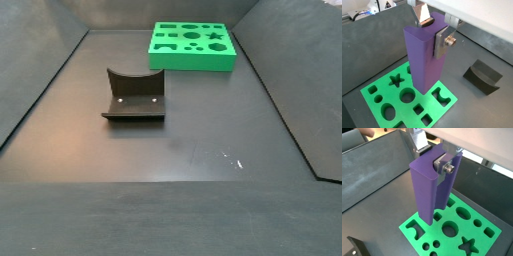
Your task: Insert the arch object.
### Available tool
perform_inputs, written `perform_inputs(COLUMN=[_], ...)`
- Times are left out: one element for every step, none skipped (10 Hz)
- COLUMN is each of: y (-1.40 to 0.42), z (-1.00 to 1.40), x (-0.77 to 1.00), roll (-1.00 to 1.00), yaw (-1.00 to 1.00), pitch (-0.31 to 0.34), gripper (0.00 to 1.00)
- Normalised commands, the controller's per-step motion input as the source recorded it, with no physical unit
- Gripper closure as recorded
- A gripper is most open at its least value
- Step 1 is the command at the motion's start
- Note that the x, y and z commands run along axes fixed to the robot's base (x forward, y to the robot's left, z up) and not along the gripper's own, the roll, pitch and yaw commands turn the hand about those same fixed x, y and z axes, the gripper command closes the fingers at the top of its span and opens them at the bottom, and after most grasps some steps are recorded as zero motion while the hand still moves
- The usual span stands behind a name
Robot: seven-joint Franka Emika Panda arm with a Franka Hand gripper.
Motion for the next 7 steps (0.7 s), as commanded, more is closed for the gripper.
perform_inputs(y=[0.0,0.0,0.0,0.01,0.12,0.13,0.13], z=[0.0,0.0,-0.01,-0.18,-0.25,-0.26,-0.27], x=[0.0,0.03,0.02,0.08,0.27,0.28,0.28], roll=[0.0,0.0,0.0,0.0,0.0,0.0,0.0], yaw=[-0.73,-1.0,-1.0,-1.0,-0.91,-0.9,-0.9], pitch=[0.0,0.0,0.0,-0.014,-0.011,-0.006,-0.001], gripper=[1.0,1.0,1.0,1.0,1.0,1.0,1.0])
